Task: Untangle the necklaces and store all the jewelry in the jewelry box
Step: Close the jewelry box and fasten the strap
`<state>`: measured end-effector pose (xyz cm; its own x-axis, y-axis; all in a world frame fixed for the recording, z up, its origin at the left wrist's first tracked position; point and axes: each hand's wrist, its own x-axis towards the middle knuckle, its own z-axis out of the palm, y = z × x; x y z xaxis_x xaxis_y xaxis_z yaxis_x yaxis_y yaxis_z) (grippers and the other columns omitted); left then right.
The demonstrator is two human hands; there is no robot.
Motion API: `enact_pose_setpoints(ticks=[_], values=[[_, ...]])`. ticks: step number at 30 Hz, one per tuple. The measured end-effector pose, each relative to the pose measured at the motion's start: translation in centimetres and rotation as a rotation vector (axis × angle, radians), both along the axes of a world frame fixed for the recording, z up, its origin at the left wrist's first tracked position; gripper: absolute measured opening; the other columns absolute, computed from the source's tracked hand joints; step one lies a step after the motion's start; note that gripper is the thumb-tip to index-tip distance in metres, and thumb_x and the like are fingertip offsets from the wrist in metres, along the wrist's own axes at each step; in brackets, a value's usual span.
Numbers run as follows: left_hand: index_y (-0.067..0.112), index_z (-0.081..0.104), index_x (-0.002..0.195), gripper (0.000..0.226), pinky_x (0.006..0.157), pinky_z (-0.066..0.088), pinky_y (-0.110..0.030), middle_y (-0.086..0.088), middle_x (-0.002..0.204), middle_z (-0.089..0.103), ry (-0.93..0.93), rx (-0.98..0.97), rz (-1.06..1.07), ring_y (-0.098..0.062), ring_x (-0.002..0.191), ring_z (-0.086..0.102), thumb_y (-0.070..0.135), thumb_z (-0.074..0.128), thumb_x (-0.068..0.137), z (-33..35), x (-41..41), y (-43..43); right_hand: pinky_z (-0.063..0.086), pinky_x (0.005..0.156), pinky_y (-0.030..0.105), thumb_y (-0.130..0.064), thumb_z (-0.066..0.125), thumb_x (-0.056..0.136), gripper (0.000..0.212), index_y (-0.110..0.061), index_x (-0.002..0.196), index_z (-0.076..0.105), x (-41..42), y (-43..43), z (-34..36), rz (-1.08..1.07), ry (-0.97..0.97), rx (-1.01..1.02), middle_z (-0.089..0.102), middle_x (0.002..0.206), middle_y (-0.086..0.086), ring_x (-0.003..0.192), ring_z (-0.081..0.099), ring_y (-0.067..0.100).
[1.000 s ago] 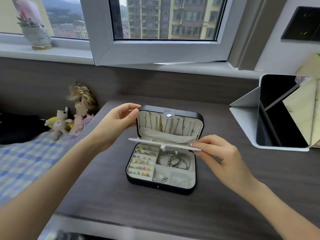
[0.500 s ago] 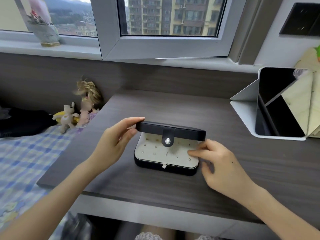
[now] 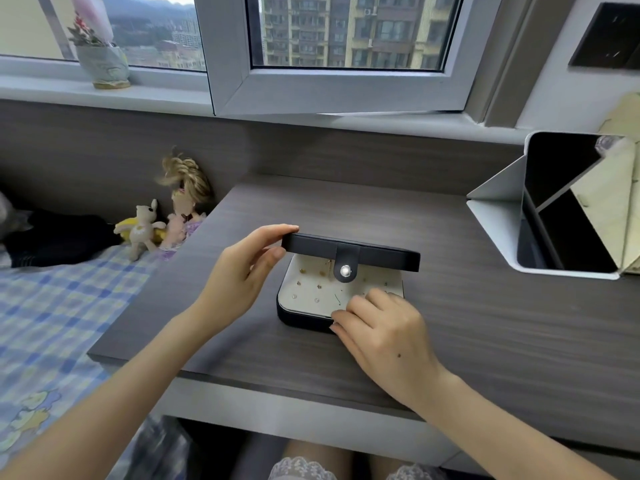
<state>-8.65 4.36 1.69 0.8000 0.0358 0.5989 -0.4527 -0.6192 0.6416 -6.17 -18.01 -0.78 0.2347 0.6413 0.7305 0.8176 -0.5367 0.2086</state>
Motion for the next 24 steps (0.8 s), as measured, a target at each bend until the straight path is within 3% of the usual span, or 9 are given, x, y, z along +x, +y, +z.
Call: enact_pose_setpoints(ticks=[3, 9, 14, 17, 20, 24], values=[[0.02, 0.054, 0.123, 0.03, 0.094, 0.044, -0.015, 0.015, 0.117, 0.059, -0.004, 0.0, 0.003, 0.002, 0.112, 0.056, 0.019, 0.045, 0.094, 0.1, 0.2, 0.0, 0.035, 0.048, 0.027, -0.013, 0.066, 0.083, 0.019, -0.015, 0.064, 0.066, 0.1, 0.0, 0.1, -0.002, -0.039, 0.006, 0.051, 0.059, -0.002, 0.054, 0.044, 0.017], [0.021, 0.053, 0.124, 0.03, 0.094, 0.045, -0.015, 0.016, 0.117, 0.059, -0.007, -0.001, 0.004, 0.001, 0.112, 0.056, 0.019, 0.045, 0.095, -0.2, 0.2, 0.0, 0.04, 0.049, 0.025, -0.023, 0.059, 0.084, 0.022, -0.018, 0.065, 0.068, 0.3, 0.7, 0.1, -0.038, 0.223, 0.204, 0.059, 0.062, -0.004, 0.056, 0.052, 0.02], [0.018, 0.052, 0.126, 0.032, 0.093, 0.043, -0.011, 0.014, 0.12, 0.058, -0.015, 0.005, -0.01, 0.004, 0.113, 0.054, 0.017, 0.046, 0.094, -0.5, -0.3, 0.1, 0.04, 0.047, 0.02, -0.026, 0.074, 0.068, 0.014, -0.02, 0.062, 0.063, -0.7, 1.1, 0.1, -0.165, 0.34, 0.364, 0.056, 0.056, -0.01, 0.05, 0.053, 0.012], [0.019, 0.051, 0.126, 0.032, 0.094, 0.041, -0.009, 0.021, 0.123, 0.055, -0.02, 0.007, -0.033, 0.008, 0.116, 0.051, 0.015, 0.048, 0.094, -1.0, -0.7, 0.2, 0.042, 0.044, 0.025, -0.021, 0.074, 0.069, 0.017, -0.019, 0.058, 0.062, -1.0, 1.2, -0.2, -0.201, 0.309, 0.382, 0.056, 0.054, -0.008, 0.049, 0.052, 0.013], [0.02, 0.05, 0.125, 0.032, 0.096, 0.04, -0.009, 0.04, 0.123, 0.05, -0.023, 0.023, -0.056, 0.009, 0.12, 0.048, 0.017, 0.051, 0.093, -1.6, -0.9, 0.5, 0.035, 0.049, 0.022, -0.023, 0.07, 0.073, 0.017, -0.02, 0.058, 0.063, -1.1, 1.2, -0.3, -0.215, 0.228, 0.349, 0.058, 0.057, -0.008, 0.052, 0.053, 0.014], [0.019, 0.051, 0.124, 0.035, 0.097, 0.04, -0.011, 0.042, 0.126, 0.047, -0.032, 0.042, -0.085, 0.008, 0.121, 0.048, 0.031, 0.048, 0.091, -2.1, -1.4, 0.8, 0.028, 0.052, 0.021, -0.024, 0.063, 0.082, 0.025, -0.017, 0.059, 0.062, -1.2, 0.7, -0.8, -0.201, 0.078, 0.283, 0.056, 0.056, -0.005, 0.05, 0.05, 0.015]])
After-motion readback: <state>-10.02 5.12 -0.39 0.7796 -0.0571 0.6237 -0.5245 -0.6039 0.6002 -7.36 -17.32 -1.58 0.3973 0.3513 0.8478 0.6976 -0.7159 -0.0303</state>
